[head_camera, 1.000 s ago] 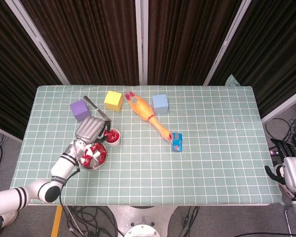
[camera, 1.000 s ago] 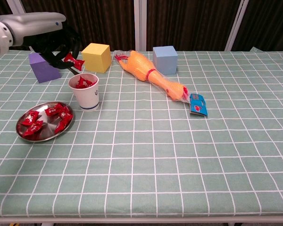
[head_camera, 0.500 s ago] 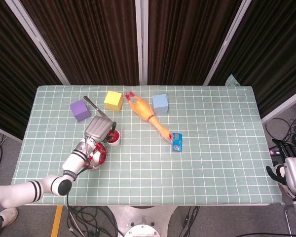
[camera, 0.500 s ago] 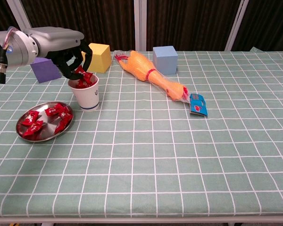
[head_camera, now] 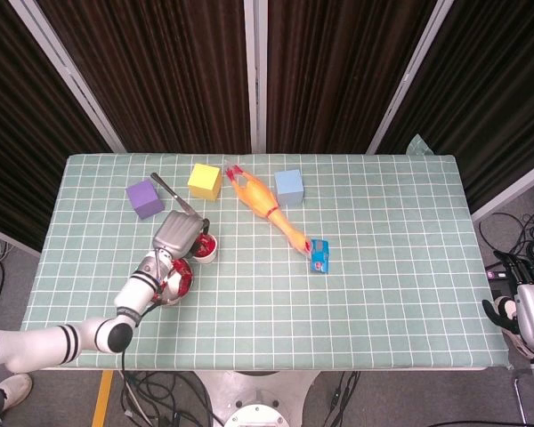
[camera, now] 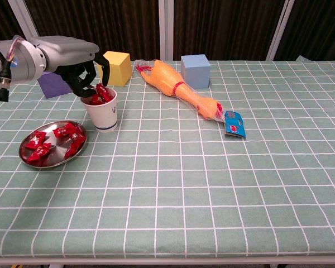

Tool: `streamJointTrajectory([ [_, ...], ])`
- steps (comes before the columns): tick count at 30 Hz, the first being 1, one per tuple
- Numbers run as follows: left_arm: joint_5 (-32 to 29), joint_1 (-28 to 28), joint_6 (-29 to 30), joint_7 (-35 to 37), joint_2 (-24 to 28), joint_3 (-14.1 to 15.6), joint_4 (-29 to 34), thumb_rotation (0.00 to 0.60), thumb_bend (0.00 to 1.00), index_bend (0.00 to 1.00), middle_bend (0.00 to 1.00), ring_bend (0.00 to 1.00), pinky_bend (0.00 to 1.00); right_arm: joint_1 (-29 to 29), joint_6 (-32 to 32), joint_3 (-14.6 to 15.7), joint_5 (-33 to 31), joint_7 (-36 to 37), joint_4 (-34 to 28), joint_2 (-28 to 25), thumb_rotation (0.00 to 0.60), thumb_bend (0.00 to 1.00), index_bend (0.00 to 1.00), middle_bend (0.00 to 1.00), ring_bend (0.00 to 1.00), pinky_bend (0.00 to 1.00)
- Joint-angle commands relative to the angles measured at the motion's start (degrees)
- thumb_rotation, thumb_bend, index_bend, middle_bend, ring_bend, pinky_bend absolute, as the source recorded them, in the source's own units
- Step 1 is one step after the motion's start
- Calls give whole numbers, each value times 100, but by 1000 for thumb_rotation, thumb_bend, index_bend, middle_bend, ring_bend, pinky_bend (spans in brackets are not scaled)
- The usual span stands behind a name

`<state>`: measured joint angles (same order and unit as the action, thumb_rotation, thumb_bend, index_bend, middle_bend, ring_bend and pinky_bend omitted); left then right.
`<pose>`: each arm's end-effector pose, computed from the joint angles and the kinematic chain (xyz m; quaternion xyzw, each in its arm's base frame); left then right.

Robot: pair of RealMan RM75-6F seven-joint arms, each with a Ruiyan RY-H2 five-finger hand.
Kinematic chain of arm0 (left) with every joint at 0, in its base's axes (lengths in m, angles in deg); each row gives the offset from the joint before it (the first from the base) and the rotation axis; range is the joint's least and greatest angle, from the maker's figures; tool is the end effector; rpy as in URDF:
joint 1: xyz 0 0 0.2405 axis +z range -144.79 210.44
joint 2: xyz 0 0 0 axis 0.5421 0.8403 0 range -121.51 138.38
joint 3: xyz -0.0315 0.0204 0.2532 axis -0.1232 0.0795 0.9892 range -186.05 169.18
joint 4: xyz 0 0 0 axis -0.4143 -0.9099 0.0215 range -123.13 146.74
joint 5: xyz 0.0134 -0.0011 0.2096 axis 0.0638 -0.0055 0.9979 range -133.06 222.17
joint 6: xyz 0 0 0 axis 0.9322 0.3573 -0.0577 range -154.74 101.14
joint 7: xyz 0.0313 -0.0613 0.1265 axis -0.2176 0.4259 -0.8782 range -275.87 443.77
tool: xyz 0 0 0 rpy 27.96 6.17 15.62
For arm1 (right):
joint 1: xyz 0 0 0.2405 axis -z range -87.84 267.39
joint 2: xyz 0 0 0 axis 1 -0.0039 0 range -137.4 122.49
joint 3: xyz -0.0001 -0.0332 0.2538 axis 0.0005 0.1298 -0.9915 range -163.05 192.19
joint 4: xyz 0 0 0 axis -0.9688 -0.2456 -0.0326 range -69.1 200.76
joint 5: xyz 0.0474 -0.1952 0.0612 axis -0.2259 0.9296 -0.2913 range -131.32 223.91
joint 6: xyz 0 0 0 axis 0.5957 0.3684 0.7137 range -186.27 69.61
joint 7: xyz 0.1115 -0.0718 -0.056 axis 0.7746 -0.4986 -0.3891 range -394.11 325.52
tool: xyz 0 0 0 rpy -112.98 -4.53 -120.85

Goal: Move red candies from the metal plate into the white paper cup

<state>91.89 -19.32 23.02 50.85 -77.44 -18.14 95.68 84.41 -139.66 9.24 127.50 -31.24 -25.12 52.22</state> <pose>-0.1319 0.3804 -0.0082 -0.7777 -0.3393 -0.2830 0.4472 -0.3298 -0.1933 0.1907 0.5775 -0.3945 0.3630 0.6157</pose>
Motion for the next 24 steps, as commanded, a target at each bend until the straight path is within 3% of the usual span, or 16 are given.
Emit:
streamJointTrajectory([
  [1,69,93,102,102,174,54,278,600,390,386,792,877,1000,-2,1,-1,4,1,-2,-2,600,224,110,151,153,445],
  [6,460,513,681,495,671,105,945,600,370,297,717,827,1000,-40,39,-14,23,3,1,-1,600,224,110,151,153,445],
  [10,1009,1116,1504,1131,1027,155,1204,600,335,289,627,709,951,-49,25,-20,51,27,15,-1,600,224,110,151,153,446],
  [13,1470,1617,2100,1578,1216,332,1120,600,295,289,554,602,792,-47,12,-25,55,62,43,10,600,224,110,150,147,428],
  [19,2075,2636,3134,1995,1348,879,496,600,224,289,399,366,472,-32,-15,-14,90,180,136,45,600,224,106,133,8,175],
  [24,2304,3407,3661,2343,1485,1247,185,596,189,289,313,264,357,-53,52,25,164,420,150,34,600,223,96,115,0,148],
])
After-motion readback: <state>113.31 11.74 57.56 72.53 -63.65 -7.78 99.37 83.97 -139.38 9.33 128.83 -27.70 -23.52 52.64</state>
